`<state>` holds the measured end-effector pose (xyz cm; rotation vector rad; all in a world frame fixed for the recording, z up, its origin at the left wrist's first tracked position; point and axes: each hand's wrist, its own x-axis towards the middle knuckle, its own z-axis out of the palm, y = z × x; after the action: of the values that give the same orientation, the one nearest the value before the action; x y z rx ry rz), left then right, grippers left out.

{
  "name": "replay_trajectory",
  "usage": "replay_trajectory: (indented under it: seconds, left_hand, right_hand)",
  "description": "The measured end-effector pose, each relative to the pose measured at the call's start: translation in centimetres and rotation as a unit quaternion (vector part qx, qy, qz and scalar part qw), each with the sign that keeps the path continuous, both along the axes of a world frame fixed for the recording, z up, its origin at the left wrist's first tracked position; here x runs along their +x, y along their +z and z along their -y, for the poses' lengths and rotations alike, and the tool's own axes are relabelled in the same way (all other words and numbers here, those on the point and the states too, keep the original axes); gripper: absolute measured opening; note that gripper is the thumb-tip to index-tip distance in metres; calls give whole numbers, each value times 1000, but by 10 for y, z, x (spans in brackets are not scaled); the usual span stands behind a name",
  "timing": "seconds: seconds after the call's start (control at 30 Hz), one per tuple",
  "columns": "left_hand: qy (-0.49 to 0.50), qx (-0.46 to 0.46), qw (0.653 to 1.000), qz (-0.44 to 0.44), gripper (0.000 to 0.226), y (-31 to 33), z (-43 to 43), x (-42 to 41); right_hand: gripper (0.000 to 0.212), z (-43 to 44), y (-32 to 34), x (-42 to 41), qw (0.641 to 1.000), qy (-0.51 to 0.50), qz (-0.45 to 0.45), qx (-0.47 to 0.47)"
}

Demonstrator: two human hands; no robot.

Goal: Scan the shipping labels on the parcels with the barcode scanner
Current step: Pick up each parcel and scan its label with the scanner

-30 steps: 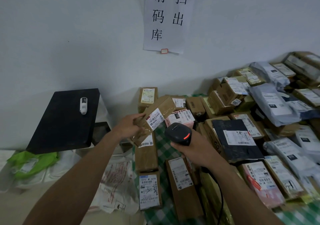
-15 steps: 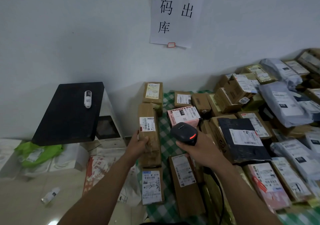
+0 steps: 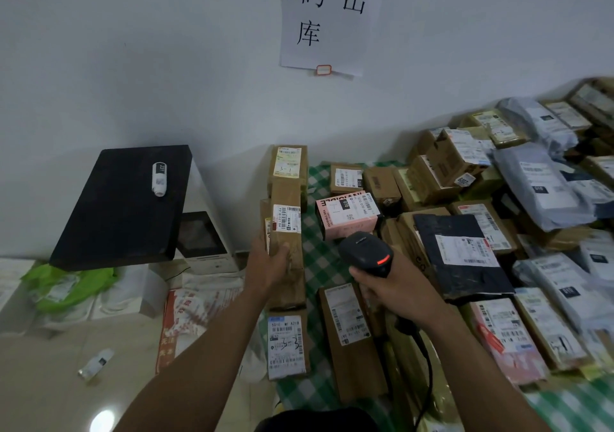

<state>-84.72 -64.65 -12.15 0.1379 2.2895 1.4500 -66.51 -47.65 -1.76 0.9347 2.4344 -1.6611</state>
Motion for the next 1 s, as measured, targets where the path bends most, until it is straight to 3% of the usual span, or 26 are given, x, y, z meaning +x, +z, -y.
replay_trajectory:
  seconds: [0.13,0.33,0.43,0.53,0.6,0.7,0.8,0.9,1.0]
  left_hand:
    - [10,-90,987,-133,83,4,6,32]
    - [-55,-92,964,-243,62,5,-10,95]
    - [-64,-106,970,-208,65,-8,-16,120]
    - [-53,-215,948,-227,81,-23,-15,119]
    - [-47,-238,947,-210,85,-25,-13,104]
    - [-5,-209,969,-132,79,-21,-10,82]
    - [53,-174,977,-114,61,-15,-4,71]
    - [89,-88,986,-108,53,-21,0,62]
    - [123,6,992,-34,51,-17,-1,64]
  right_hand:
    - [16,0,5,17,999,-9,-29,-38]
    - [23,5,11,53,995,-26,-49,-79]
    - [18,5,6,73,997,-37,-45,-60]
    - [11,4,-3,86,998,-38,-28,-41]
    - [13,6,-8,90,998,-42,-22,-43]
    - [26,8,-14,90,997,-42,-24,-58]
    - [32,11,-18,86,998,-36,-15,-53]
    - [33,15,-20,81,998,-31,-7,-57]
    - [33,20,-17,75,996,-32,-9,-79]
